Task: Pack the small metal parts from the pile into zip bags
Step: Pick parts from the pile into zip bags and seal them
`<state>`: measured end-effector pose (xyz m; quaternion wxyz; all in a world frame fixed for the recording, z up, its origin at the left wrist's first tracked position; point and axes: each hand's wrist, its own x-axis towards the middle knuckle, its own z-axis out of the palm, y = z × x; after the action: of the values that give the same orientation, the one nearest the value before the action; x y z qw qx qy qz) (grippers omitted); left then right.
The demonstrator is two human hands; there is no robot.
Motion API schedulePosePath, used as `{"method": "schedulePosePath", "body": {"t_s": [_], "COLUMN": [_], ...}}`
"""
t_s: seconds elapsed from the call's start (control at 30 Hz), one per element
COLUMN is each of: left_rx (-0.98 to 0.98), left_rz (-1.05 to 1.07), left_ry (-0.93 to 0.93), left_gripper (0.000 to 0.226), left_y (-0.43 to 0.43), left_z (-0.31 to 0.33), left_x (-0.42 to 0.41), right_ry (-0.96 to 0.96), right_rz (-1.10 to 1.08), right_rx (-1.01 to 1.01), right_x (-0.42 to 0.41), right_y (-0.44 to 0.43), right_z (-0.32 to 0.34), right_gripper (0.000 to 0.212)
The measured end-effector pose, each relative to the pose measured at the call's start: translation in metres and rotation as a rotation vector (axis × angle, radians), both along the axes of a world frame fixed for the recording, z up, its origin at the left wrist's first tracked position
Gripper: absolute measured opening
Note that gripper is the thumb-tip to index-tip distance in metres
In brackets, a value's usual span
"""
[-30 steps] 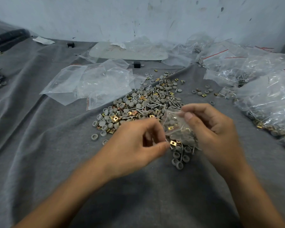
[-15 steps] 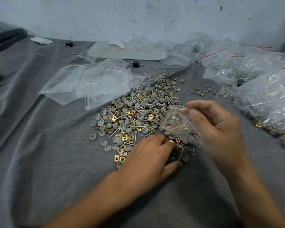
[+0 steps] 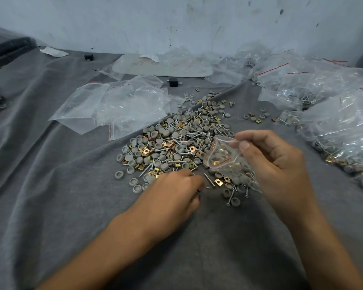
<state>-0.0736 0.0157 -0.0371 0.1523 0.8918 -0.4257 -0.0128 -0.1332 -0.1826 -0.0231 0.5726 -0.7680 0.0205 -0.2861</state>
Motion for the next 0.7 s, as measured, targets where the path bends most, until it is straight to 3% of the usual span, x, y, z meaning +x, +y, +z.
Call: {"method": "schedulePosePath", "body": {"t_s": [0.17,0.3,0.53,0.7], "left_rx": [0.059,-0.004,-0.308,-0.495], "left_rz": [0.016,0.065,0.234,0.218], "left_ry": [-0.003,0.001,0.141,0.241], "left_gripper": [0.02,0.018,0.016,0.016], "left_y": [0.006,0.01,0.018,0.02], "left_z": [0.006,0.009,0.019,0.02], "left_x": [0.007,0.013,0.025,0.025], "right_ry": [0.016,0.081,0.133,0.143], "right_rz": [-0.003,0.022,0.069,0.079], "right_rx": [-0.007,0.017,-0.051,-0.122], "right_x": [-0.001,-0.002,-0.003,-0.001], "right_y": [0.001,0.001,0.007,0.013], "right_z": [0.001,0.0,-0.001,-0.003], "right_gripper": [0.017,0.018,0.018,0.017]}}
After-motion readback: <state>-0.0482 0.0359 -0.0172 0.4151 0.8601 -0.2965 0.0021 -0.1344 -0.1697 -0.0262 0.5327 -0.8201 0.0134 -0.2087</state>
